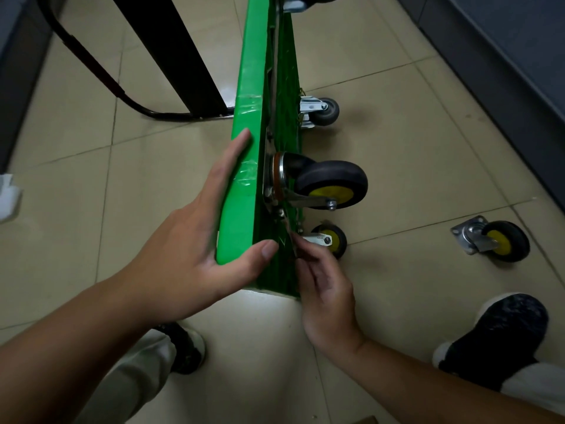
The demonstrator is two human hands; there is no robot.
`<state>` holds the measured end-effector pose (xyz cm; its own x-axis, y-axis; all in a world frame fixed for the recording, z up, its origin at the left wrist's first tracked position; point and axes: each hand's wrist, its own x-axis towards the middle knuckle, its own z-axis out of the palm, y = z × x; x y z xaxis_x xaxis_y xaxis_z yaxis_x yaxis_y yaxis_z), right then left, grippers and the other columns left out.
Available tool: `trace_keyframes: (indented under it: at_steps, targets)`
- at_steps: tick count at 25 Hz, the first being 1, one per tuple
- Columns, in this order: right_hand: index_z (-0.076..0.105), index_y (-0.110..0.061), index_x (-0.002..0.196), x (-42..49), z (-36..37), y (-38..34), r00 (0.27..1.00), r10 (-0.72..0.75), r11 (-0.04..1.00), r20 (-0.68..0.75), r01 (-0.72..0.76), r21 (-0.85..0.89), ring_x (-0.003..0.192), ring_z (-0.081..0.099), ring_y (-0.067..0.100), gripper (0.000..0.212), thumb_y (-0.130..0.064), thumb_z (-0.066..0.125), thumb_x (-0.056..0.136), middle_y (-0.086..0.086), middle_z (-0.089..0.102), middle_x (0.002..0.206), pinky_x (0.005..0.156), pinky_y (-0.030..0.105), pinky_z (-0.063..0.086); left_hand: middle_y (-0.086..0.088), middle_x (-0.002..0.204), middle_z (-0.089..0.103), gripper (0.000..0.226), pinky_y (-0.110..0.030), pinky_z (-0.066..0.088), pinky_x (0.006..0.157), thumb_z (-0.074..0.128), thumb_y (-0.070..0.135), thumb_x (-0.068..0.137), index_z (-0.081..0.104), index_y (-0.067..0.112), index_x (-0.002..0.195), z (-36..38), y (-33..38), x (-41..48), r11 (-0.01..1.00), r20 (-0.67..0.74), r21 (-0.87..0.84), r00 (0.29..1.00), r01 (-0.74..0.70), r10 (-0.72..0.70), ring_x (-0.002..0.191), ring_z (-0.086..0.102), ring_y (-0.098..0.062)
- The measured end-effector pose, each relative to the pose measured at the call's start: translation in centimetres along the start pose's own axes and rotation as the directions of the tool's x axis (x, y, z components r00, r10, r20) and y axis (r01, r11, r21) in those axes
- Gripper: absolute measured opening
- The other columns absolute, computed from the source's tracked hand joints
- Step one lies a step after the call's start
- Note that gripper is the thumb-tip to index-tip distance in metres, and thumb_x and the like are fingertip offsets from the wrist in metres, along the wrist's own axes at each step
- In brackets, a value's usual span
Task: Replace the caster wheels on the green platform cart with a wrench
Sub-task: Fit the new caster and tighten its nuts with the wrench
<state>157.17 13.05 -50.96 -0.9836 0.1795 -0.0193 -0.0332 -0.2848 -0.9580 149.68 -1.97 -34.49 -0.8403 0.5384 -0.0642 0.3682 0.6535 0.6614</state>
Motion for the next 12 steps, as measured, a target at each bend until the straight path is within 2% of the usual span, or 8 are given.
trace_keyframes:
  at_steps: [4, 7, 8, 9, 11, 12]
  targets:
    - [0.062, -0.027, 0.13, 1.3, -0.4, 0.9, 0.997, -0.012, 0.999, 0.078, 0.014, -0.029, 0.13, 0.057, 0.025, 0.039, -0.003, 0.048, 0.103, 0.002, 0.065, 0.134, 0.108, 0.055, 0.046, 0.059, 0.112, 0.038, 0.097, -0.038, 0.06, 0.068, 0.053, 0.07, 0.077, -0.002, 0.054, 0.155, 0.2, 0.0, 0.0, 1.0, -0.012, -0.002, 1.0, 0.008, -0.008, 0.082, 0.067, -0.009]
    - [0.063, -0.027, 0.13, 1.1, -0.4, 0.3, 0.997, -0.02, 0.999, 0.071, 0.022, -0.036, 0.127, 0.059, 0.026, 0.038, -0.004, 0.049, 0.103, 0.004, 0.066, 0.131, 0.107, 0.052, 0.048, 0.059, 0.112, 0.039, 0.096, -0.042, 0.06, 0.067, 0.052, 0.071, 0.077, -0.001, 0.054, 0.155, 0.3, 0.1, -0.1, 1.0, -0.022, -0.015, 1.0, 0.008, -0.008, 0.081, 0.067, -0.008]
    - [0.064, -0.032, 0.129, 0.8, -0.2, -0.1, 0.997, 0.01, 1.0, 0.076, -0.009, -0.012, 0.12, 0.063, 0.024, 0.04, -0.005, 0.049, 0.103, 0.003, 0.068, 0.127, 0.101, 0.047, 0.052, 0.06, 0.111, 0.037, 0.095, -0.043, 0.06, 0.067, 0.052, 0.071, 0.077, -0.002, 0.055, 0.155, 0.3, 0.1, -0.1, 1.0, -0.026, -0.018, 1.0, 0.008, -0.008, 0.081, 0.067, -0.009]
    - [0.065, -0.037, 0.127, 0.3, 0.1, -0.8, 0.996, 0.039, 0.999, 0.079, -0.039, -0.004, 0.104, 0.068, 0.02, 0.042, -0.006, 0.049, 0.103, 0.0, 0.071, 0.117, 0.088, 0.039, 0.057, 0.06, 0.111, 0.036, 0.095, -0.043, 0.06, 0.068, 0.051, 0.071, 0.077, -0.002, 0.055, 0.154, 0.3, 0.2, -0.1, 1.0, -0.031, -0.019, 1.0, 0.007, -0.007, 0.081, 0.067, -0.01]
    - [0.068, -0.043, 0.121, -0.5, 0.7, -2.4, 0.995, 0.083, 0.996, 0.053, -0.082, -0.027, 0.066, 0.058, 0.016, 0.042, -0.009, 0.05, 0.104, 0.0, 0.069, 0.088, 0.058, 0.027, 0.049, 0.048, 0.116, 0.044, 0.095, -0.042, 0.059, 0.068, 0.05, 0.073, 0.076, -0.003, 0.058, 0.153, 0.3, 0.2, -0.2, 1.0, -0.043, -0.021, 0.999, 0.008, -0.009, 0.077, 0.067, -0.008]
    - [0.069, -0.044, 0.117, -0.7, 0.8, -3.3, 0.994, 0.104, 0.994, 0.035, -0.102, -0.042, 0.058, 0.052, 0.017, 0.041, -0.01, 0.05, 0.104, 0.004, 0.066, 0.08, 0.051, 0.026, 0.043, 0.038, 0.116, 0.049, 0.094, -0.041, 0.059, 0.067, 0.05, 0.074, 0.075, -0.004, 0.06, 0.152, 0.2, 0.2, -0.3, 1.0, -0.047, -0.021, 0.999, 0.01, -0.011, 0.075, 0.067, -0.008]
